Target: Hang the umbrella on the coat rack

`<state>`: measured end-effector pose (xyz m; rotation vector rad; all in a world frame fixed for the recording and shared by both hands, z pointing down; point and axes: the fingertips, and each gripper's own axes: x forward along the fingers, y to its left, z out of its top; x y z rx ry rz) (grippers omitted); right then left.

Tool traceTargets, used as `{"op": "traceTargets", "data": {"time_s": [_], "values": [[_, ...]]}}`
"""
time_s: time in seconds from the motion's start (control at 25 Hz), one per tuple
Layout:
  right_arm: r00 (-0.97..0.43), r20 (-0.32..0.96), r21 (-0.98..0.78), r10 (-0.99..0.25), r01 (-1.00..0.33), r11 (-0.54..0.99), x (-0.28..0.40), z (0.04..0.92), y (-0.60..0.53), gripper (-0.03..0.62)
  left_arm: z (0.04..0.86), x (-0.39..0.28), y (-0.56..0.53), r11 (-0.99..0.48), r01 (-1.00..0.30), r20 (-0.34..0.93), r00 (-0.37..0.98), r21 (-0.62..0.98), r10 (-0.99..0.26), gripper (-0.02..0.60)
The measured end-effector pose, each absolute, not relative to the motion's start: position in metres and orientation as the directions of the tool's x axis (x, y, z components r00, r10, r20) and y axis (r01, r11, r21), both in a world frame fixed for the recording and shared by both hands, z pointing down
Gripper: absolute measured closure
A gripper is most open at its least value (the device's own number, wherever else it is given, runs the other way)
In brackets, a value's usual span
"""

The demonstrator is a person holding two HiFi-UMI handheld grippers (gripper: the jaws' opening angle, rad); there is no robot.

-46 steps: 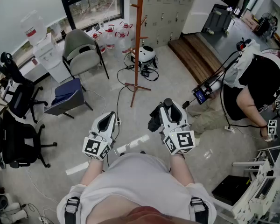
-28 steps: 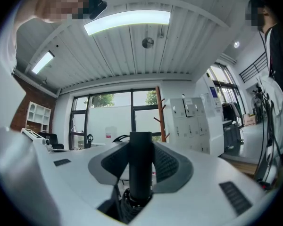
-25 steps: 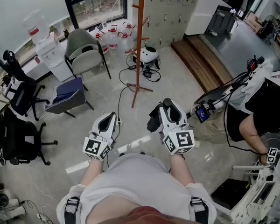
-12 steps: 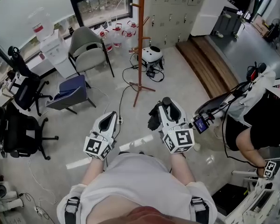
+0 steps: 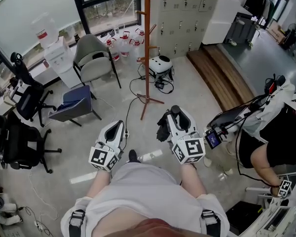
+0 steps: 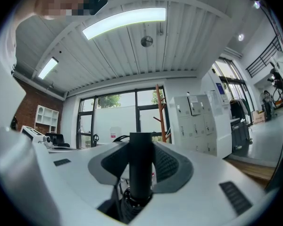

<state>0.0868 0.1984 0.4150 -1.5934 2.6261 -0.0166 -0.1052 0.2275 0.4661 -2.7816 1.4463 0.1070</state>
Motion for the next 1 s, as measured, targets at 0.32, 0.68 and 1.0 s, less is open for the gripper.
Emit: {"op": "traceTargets", "data": {"time_s": [0.32,0.68,1.0], "values": [[-0.458,-0.053,-0.030,-0.887,-0.887,0.460,0.082,0.417,0.153,0.442,0.468,-0.106,0.175,-0.585,-0.810,-0.094,0.580,0.043,-0.809,0.571],[-0.423,-0.041,-0.026,-0.905,-0.905,0.424,0.068,0.424,0.050,0.442,0.477,-0.120,0.061,-0.626,-0.777,-0.107,0.619,0.060,-0.778,0.571],[-0.367,-0.046,-0.035,-0.929,-0.929,0.369,0.041,0.413,-0.069,0.442,0.471,-0.155,-0.073,-0.665,-0.745,-0.093,0.659,0.058,-0.746,0.571]]}}
